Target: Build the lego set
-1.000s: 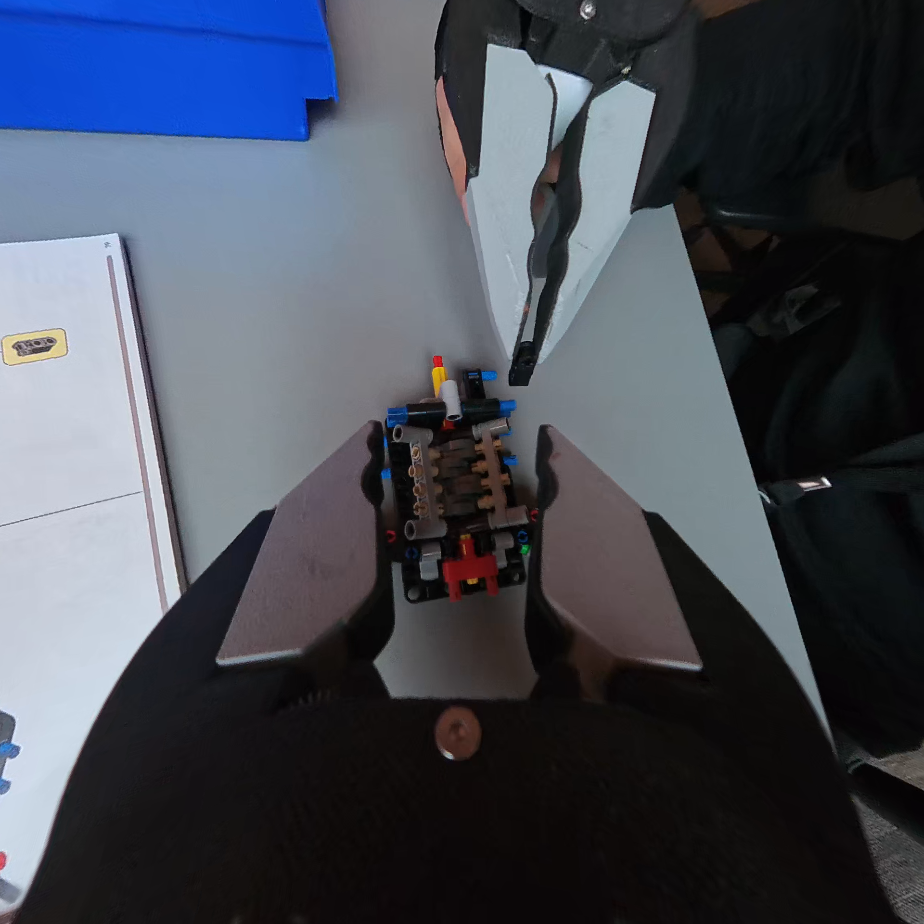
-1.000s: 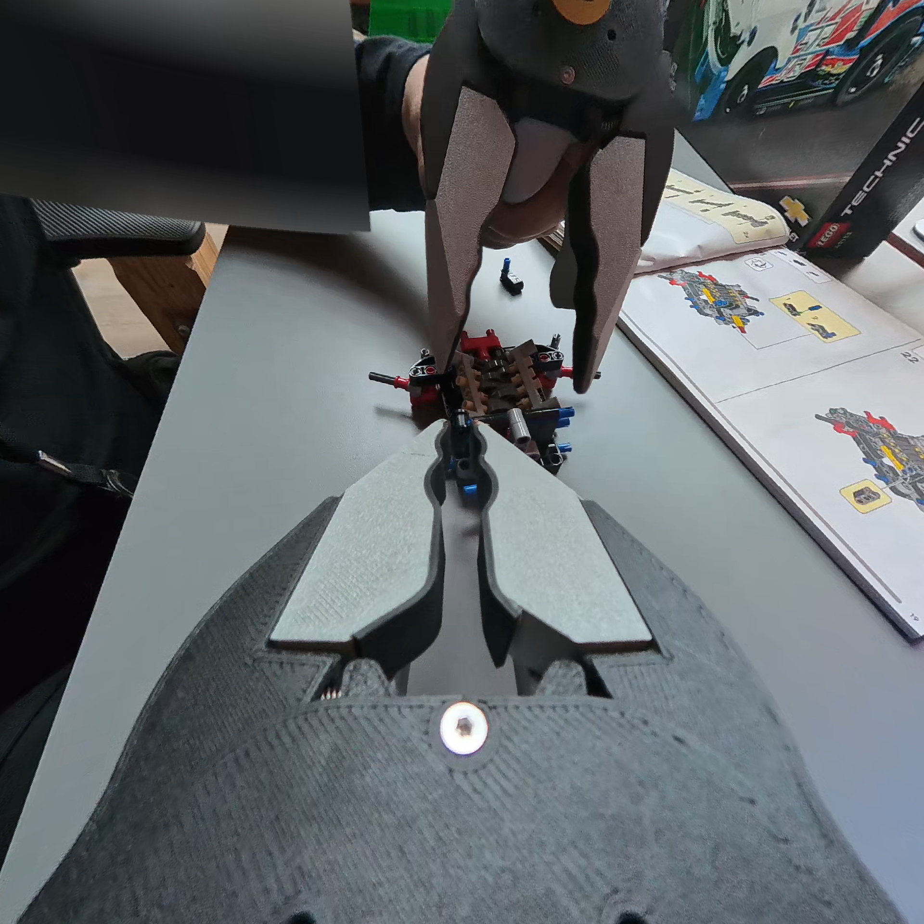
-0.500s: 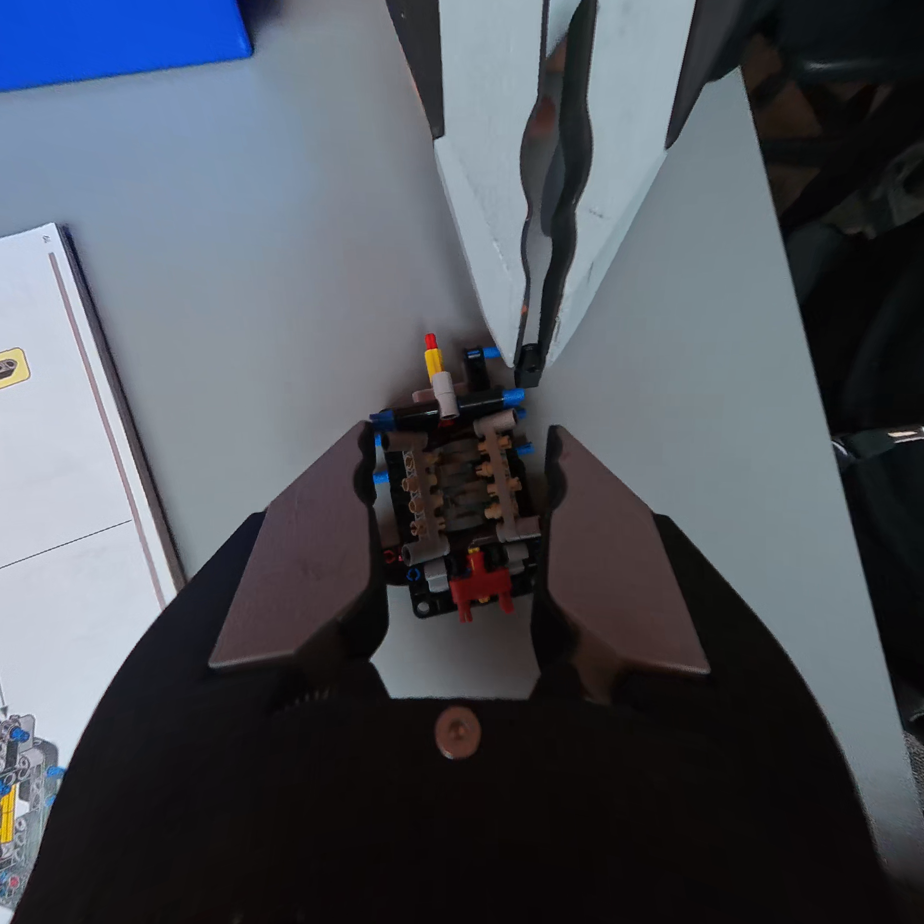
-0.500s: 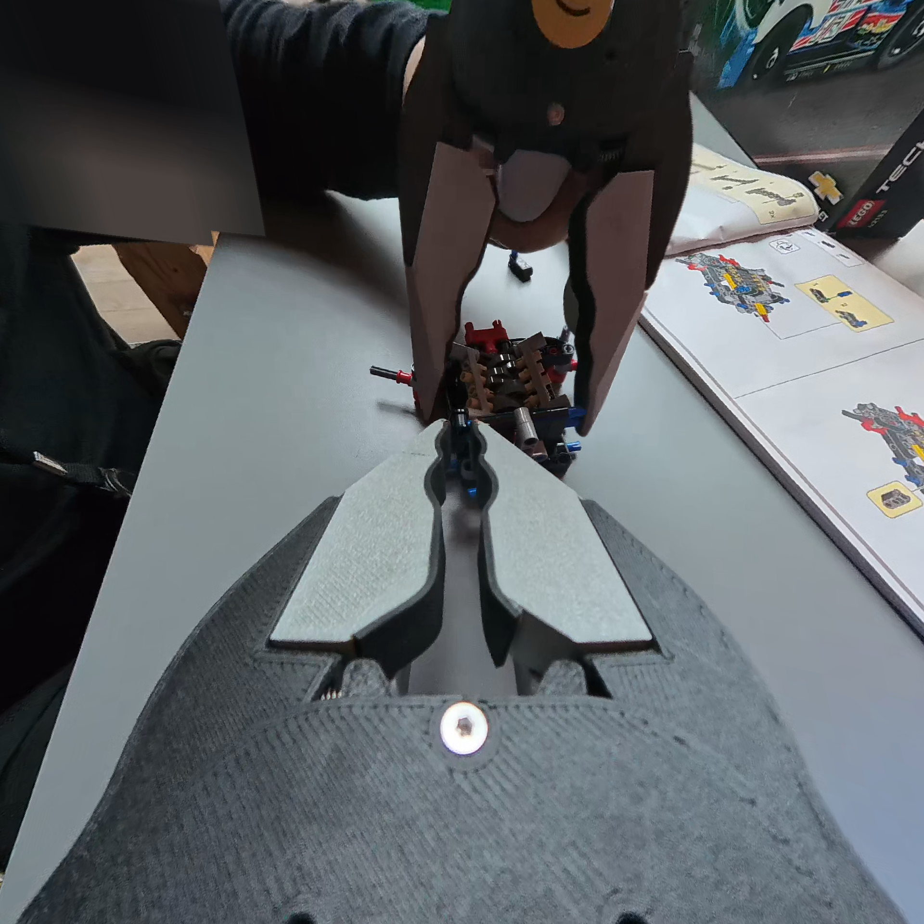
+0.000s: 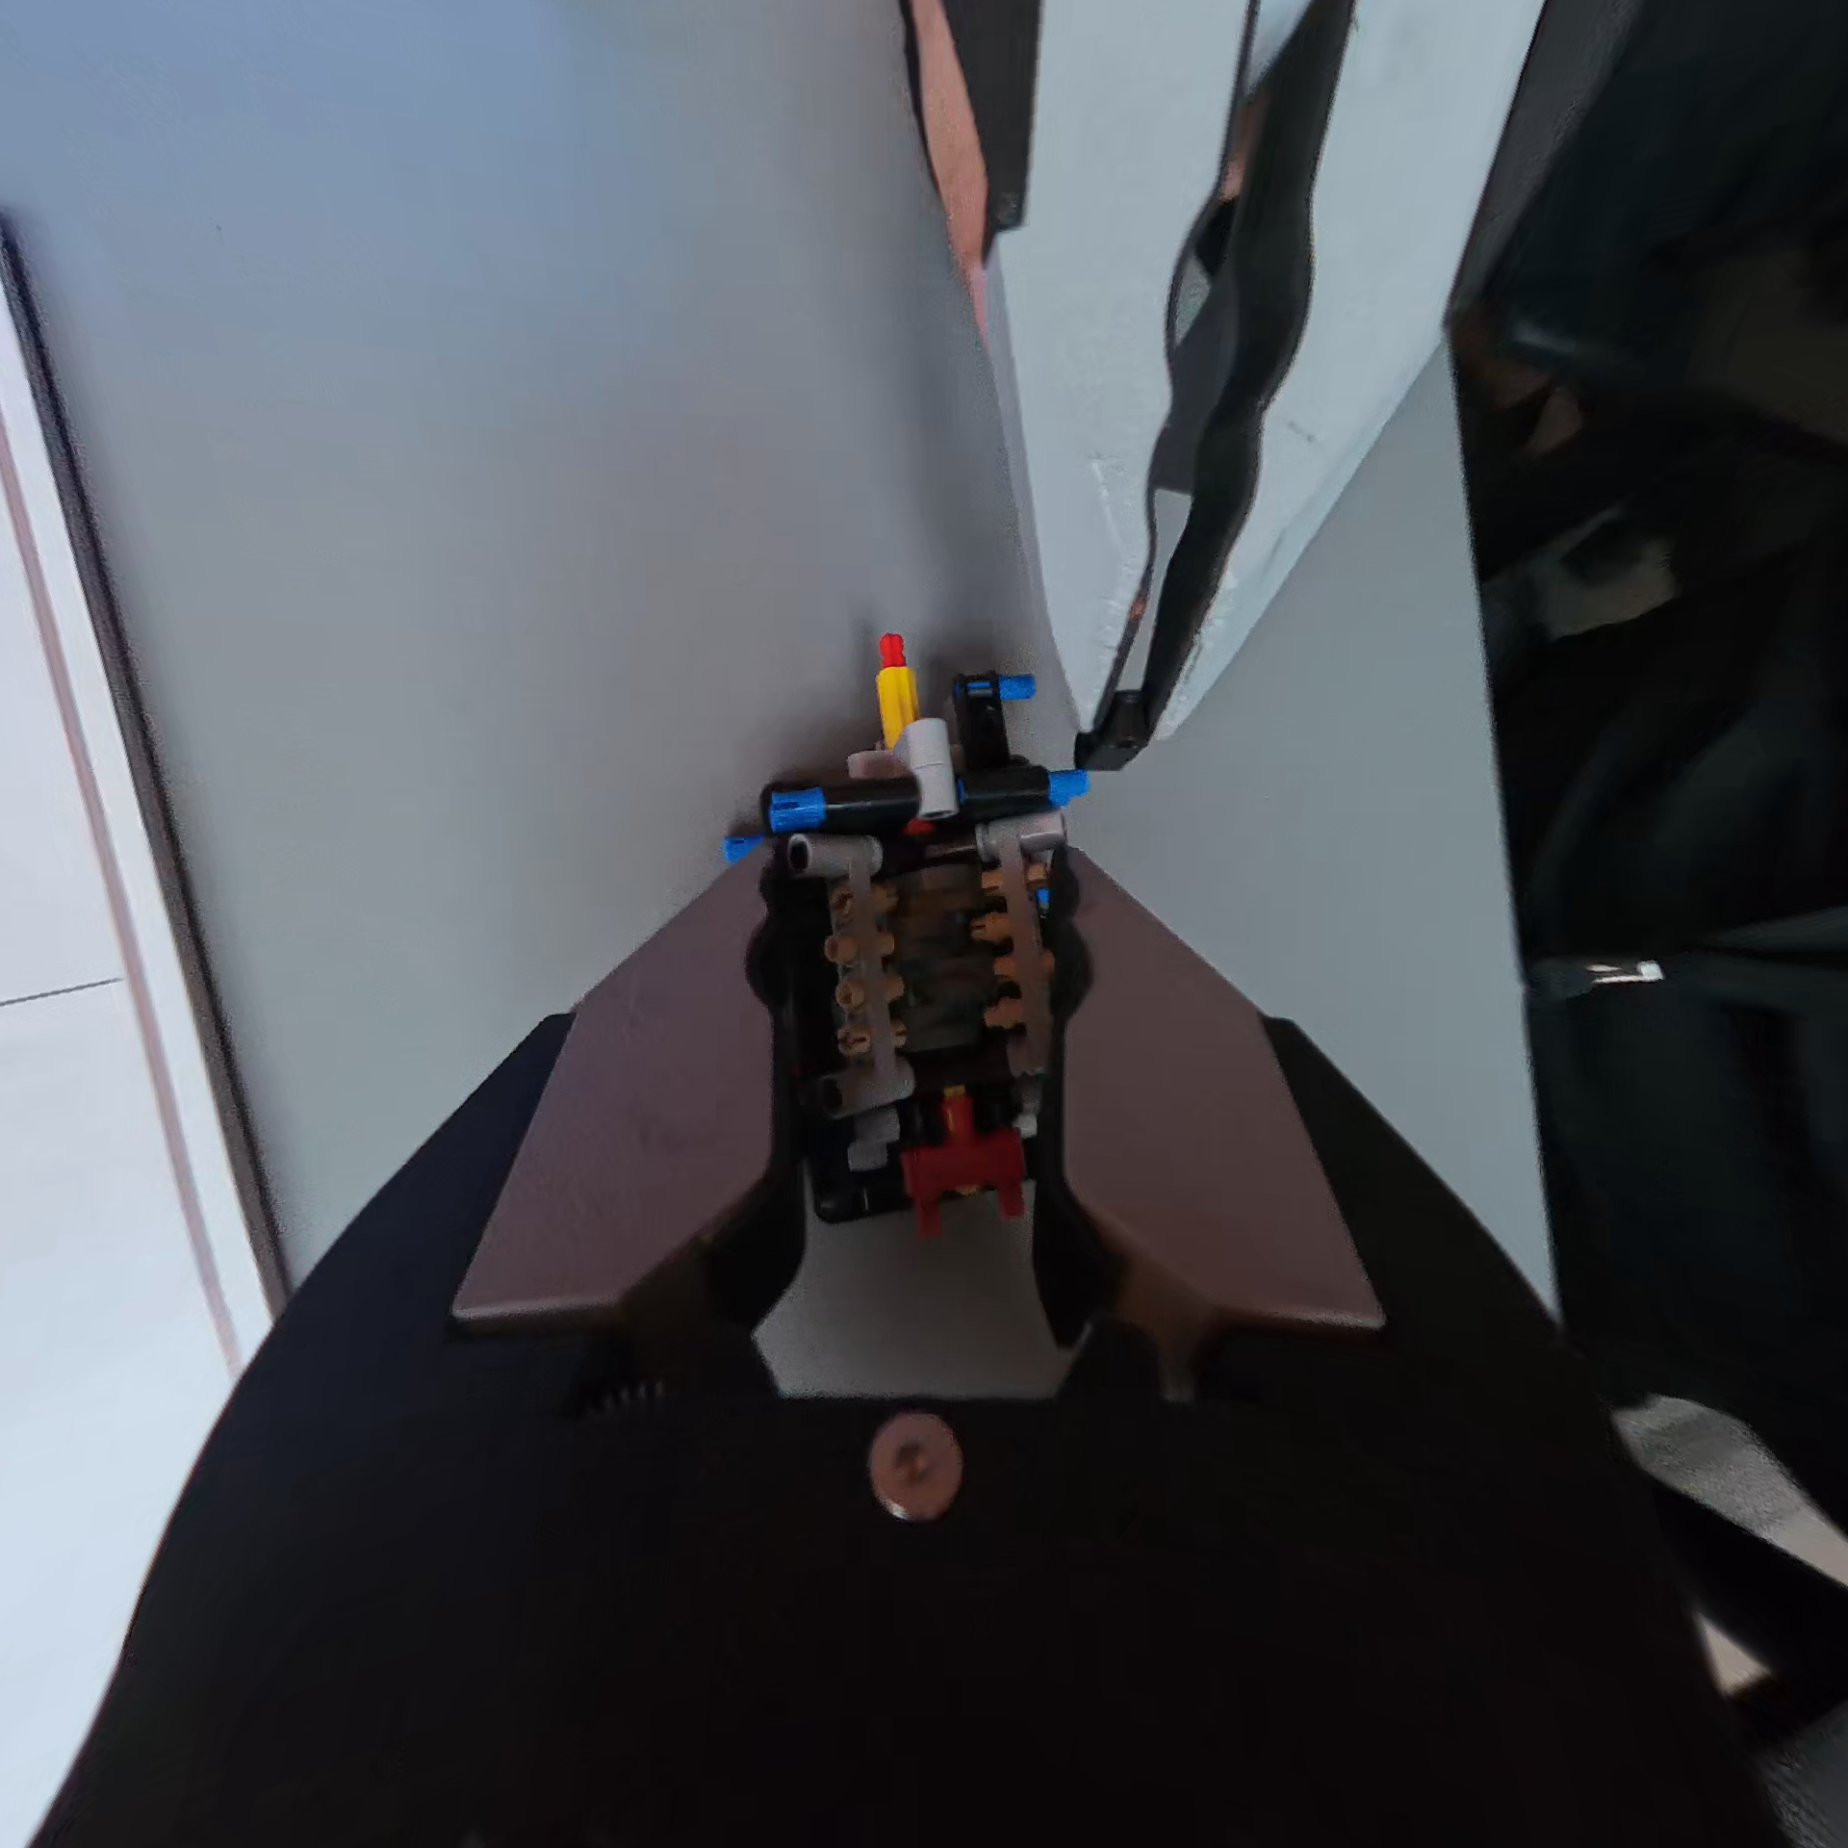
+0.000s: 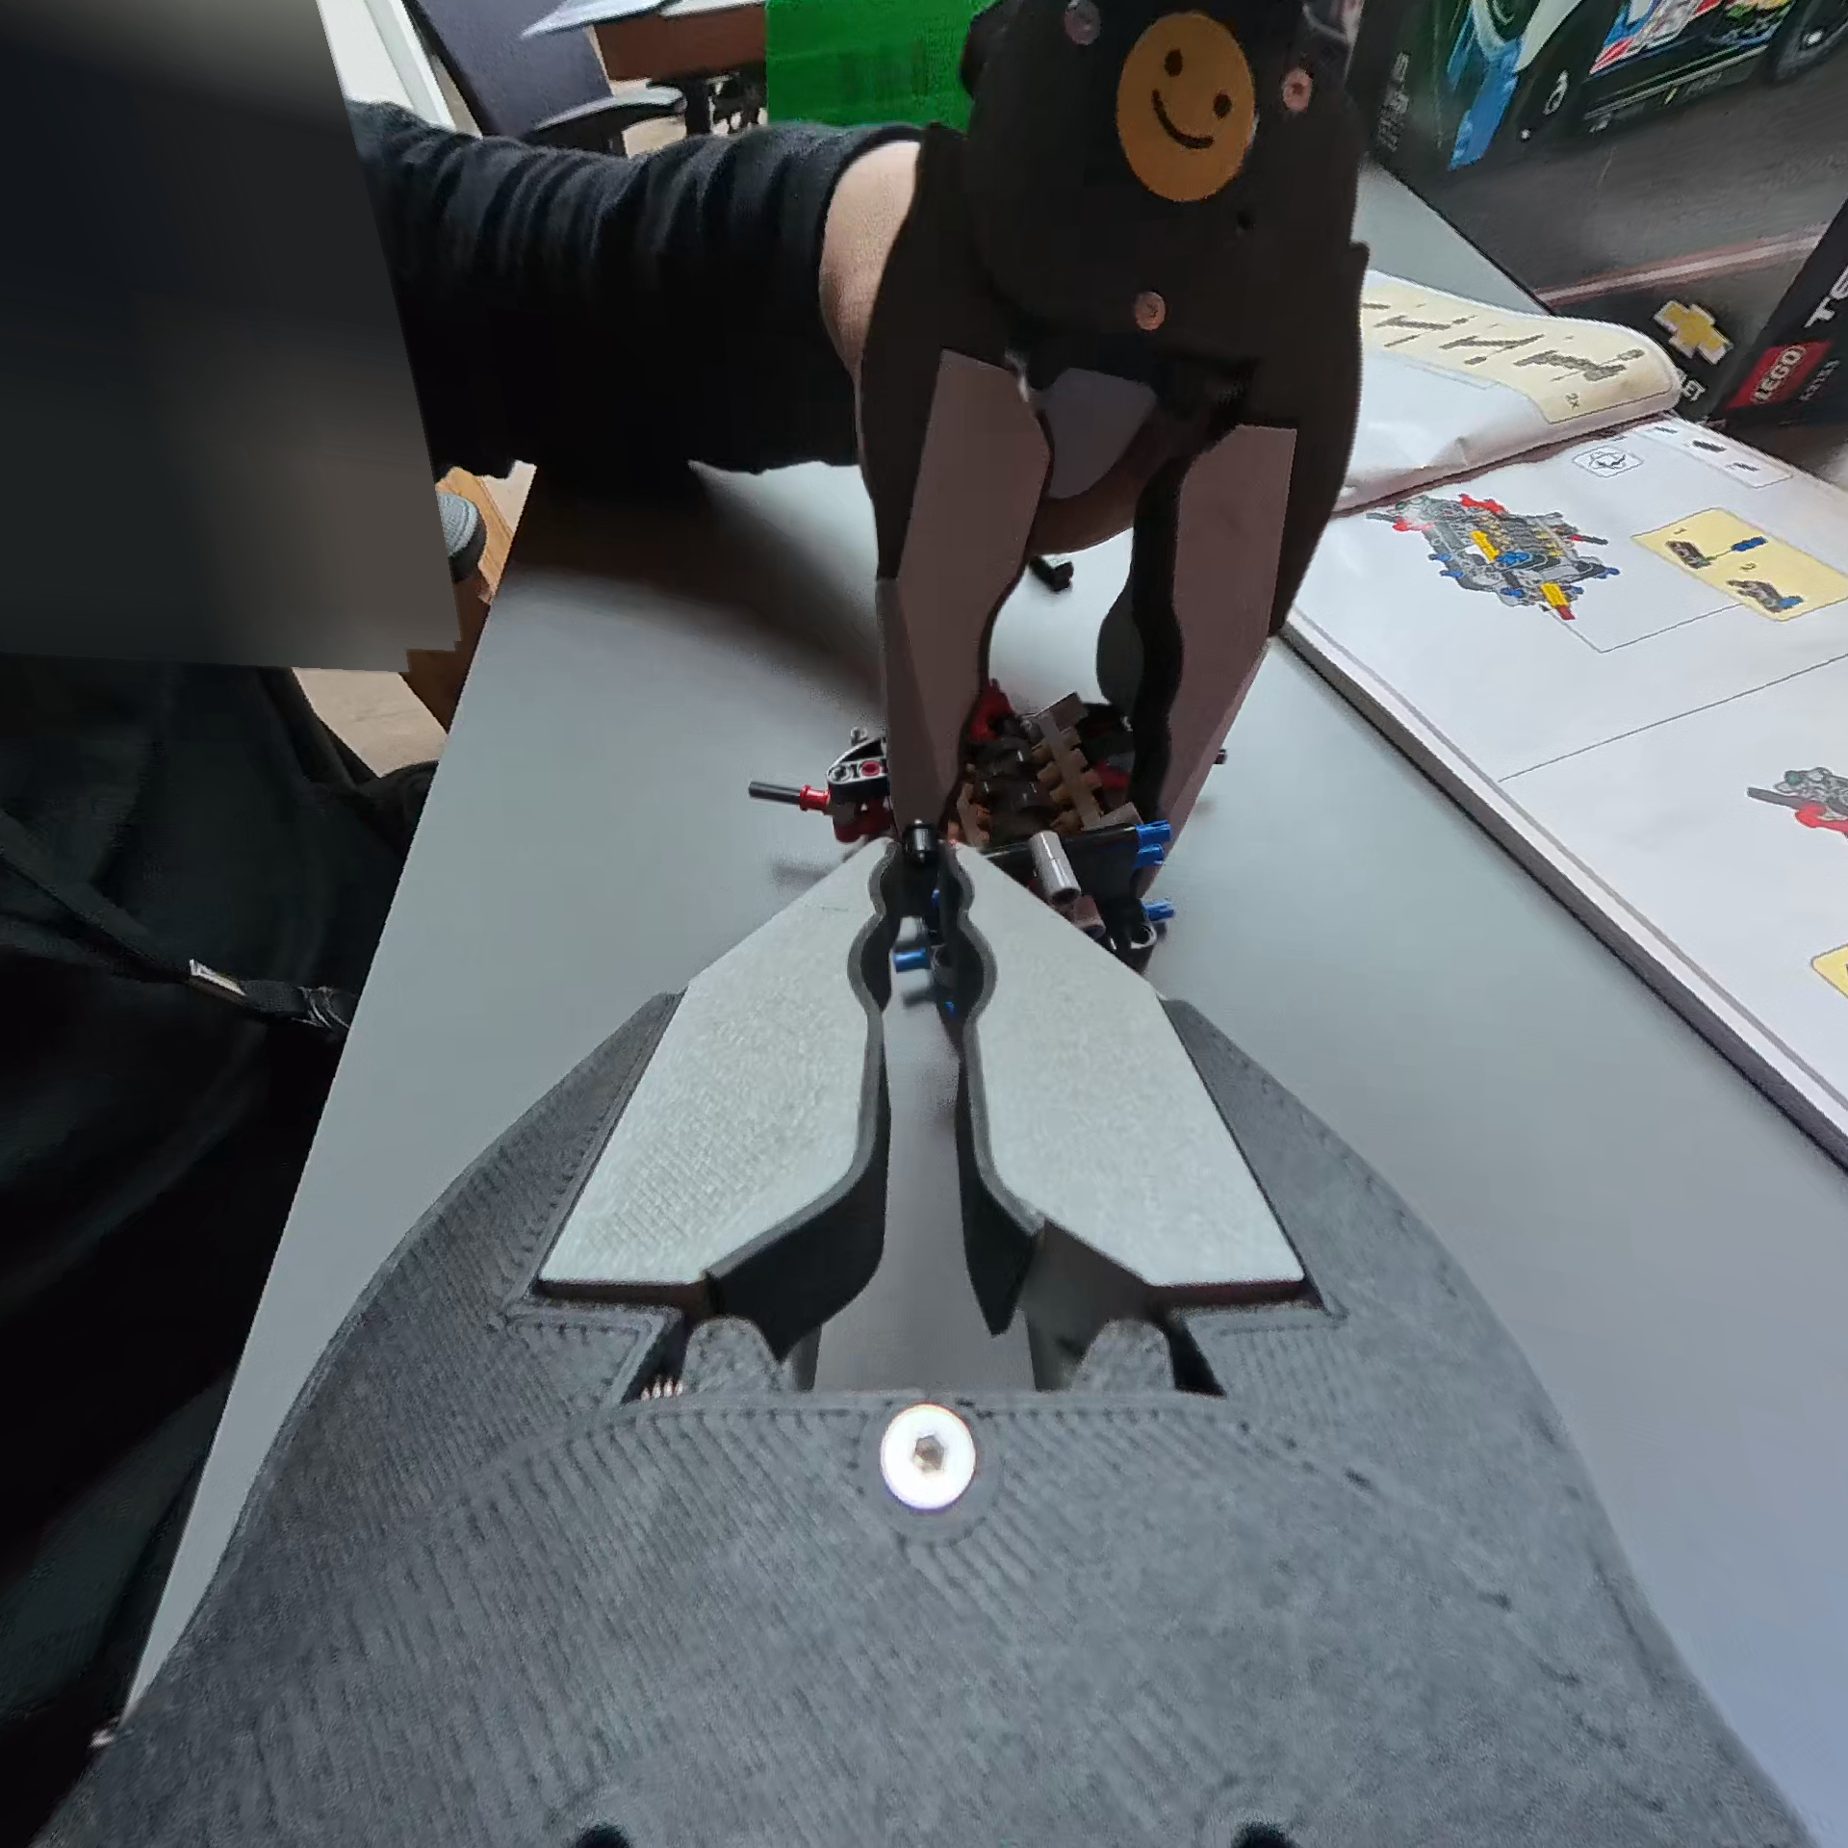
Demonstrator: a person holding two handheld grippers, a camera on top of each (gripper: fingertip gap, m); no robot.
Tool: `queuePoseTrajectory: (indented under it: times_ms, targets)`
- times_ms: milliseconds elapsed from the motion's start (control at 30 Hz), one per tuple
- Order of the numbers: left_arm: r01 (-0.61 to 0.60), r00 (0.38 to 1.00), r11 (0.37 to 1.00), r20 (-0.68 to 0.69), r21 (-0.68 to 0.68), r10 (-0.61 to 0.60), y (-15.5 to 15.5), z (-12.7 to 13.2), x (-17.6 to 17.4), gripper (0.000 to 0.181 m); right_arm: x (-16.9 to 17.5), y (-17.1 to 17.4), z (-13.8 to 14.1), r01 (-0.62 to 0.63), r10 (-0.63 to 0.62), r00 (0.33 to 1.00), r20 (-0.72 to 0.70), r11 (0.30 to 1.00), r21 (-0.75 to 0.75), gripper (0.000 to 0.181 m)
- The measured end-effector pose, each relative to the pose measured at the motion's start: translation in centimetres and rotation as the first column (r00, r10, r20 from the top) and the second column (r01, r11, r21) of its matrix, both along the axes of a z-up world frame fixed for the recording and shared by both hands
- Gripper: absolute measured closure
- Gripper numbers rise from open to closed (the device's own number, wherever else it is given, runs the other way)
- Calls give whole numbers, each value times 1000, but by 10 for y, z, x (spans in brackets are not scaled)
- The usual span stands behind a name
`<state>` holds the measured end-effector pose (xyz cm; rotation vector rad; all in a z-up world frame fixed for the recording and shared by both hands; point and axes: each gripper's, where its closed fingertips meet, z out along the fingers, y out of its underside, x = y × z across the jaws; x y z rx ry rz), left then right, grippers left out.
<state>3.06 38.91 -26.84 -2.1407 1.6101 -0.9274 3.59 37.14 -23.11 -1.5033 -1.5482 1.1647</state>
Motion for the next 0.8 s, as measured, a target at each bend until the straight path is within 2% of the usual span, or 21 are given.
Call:
queuePoseTrajectory:
  times_ms: [100,167,367,467,533,600,700,800]
  targets:
    - [-7,999,991,31,-136,11,1,4,-1,137,1,6,5,5,-6,1000,-23,999,-40,178]
    - [-1,999,988,49,-157,9,0,5,-1,138,4,8,7,1,-3,999,-35,998,-66,178]
    - [9,999,996,46,-87,-5,0,12,-5,138,8,10,12,0,-9,997,-72,991,-132,178]
    - [-18,998,1000,65,18,16,9,32,-7,137,10,9,23,-21,-7,990,-139,979,-201,178]
    - [-6,992,995,129,100,-7,4,51,0,139,11,9,32,-28,-13,984,-176,973,-230,178]
    - [3,980,994,195,111,-25,-6,64,12,144,12,10,40,-13,-32,979,-202,975,-220,178]
    - [4,977,997,211,79,-20,-14,64,22,140,11,10,49,34,-68,974,-215,987,-160,178]
    - [-32,957,996,291,87,6,-14,73,29,150,10,10,53,89,-104,973,-207,993,-81,178]
